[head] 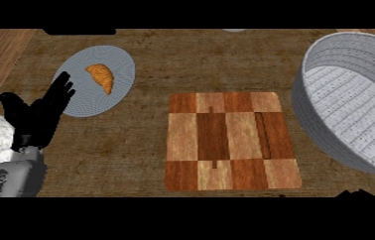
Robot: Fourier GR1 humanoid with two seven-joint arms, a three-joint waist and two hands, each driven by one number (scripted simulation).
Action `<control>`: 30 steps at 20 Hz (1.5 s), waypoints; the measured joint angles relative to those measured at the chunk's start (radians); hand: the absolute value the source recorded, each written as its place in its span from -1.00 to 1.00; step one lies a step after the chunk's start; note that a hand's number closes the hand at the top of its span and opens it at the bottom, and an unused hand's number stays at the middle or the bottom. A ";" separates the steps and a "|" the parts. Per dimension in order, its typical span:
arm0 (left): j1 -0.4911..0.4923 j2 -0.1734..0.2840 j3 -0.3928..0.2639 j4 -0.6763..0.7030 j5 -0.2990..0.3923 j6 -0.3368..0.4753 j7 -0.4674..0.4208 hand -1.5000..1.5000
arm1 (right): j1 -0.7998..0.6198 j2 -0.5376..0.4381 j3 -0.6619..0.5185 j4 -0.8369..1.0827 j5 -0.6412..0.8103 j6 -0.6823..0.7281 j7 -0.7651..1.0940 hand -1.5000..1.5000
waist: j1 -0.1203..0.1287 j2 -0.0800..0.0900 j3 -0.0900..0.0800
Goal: Pick the sweet potato from the cutting board and place it in the basket
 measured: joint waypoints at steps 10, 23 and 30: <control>-0.010 -0.002 -0.002 -0.008 0.002 -0.011 0.018 0.00 | -0.305 -0.067 -0.347 0.067 -0.265 0.171 0.208 1.00 | 0.013 -0.001 0.003; -0.019 -0.011 0.020 0.004 -0.005 -0.039 0.015 0.00 | -0.522 -0.083 -0.631 0.529 -0.595 0.386 -0.069 1.00 | 0.013 -0.002 0.004; -0.005 -0.042 0.007 -0.030 -0.035 -0.017 0.027 0.00 | -0.624 -0.038 -0.662 0.755 -0.542 0.343 -0.097 -1.00 | 0.015 -0.002 0.005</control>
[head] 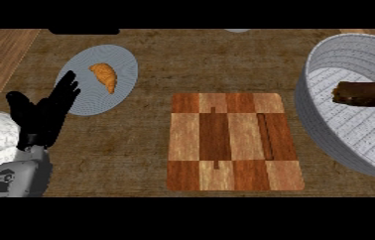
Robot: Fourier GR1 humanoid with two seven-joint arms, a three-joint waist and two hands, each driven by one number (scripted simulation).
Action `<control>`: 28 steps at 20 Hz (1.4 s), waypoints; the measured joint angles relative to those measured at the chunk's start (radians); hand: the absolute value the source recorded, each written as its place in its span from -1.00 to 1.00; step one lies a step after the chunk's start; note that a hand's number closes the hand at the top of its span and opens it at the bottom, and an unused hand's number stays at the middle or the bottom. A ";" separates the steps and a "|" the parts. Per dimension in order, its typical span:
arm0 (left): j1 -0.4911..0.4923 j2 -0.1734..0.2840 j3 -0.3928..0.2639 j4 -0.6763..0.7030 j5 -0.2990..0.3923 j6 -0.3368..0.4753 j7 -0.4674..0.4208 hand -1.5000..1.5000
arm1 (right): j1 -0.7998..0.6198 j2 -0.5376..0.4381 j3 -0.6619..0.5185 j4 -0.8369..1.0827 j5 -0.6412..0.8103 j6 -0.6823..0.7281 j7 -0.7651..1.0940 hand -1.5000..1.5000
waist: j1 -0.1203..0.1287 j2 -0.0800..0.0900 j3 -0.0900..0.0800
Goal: Pick the sweet potato from the cutting board and place it in the basket
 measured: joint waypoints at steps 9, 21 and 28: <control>-0.034 -0.008 0.022 0.032 -0.013 -0.010 0.007 0.00 | -0.100 0.021 -0.061 0.138 -0.053 0.060 -0.098 -1.00 | -0.005 -0.001 0.000; -0.034 0.000 0.040 0.047 -0.010 -0.025 -0.005 0.00 | -0.165 -0.160 -0.413 0.523 -0.384 0.255 -0.066 -1.00 | -0.008 0.001 0.001; -0.009 0.005 0.044 0.012 -0.002 -0.041 0.002 0.00 | -0.079 -0.346 -0.492 0.864 -0.412 0.548 -0.245 -1.00 | -0.001 0.003 0.003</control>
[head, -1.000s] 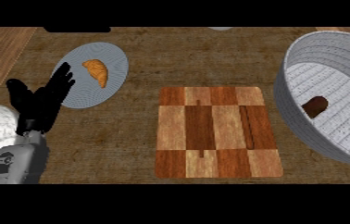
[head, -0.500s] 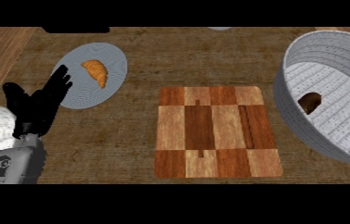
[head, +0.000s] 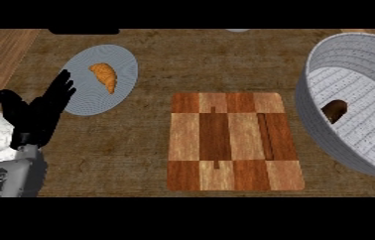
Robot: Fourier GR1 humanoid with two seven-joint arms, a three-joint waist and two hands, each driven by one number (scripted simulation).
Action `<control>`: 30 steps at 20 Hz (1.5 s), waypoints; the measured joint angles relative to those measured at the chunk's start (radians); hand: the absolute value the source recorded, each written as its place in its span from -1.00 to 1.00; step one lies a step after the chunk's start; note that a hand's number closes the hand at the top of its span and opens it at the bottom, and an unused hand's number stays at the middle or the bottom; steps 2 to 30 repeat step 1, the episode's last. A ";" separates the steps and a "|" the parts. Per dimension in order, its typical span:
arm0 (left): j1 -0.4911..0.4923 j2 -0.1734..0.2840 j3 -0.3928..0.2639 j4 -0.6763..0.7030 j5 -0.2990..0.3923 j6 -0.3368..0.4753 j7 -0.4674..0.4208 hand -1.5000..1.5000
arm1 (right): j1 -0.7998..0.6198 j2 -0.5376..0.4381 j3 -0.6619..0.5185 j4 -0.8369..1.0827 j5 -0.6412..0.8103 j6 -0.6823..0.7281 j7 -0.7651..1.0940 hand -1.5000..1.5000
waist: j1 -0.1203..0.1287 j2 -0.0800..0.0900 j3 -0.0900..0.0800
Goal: Pick the sweet potato from the cutting board and place it in the basket
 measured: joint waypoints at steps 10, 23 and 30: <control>-0.004 -0.007 -0.004 0.003 -0.003 0.004 -0.004 0.00 | 0.008 -0.026 -0.003 0.044 0.004 0.037 -0.027 -1.00 | 0.000 0.001 0.001; -0.004 -0.007 -0.004 0.003 -0.003 0.004 -0.004 0.00 | 0.008 -0.026 -0.003 0.044 0.004 0.037 -0.027 -1.00 | 0.000 0.001 0.001; -0.004 -0.007 -0.004 0.003 -0.003 0.004 -0.004 0.00 | 0.008 -0.026 -0.003 0.044 0.004 0.037 -0.027 -1.00 | 0.000 0.001 0.001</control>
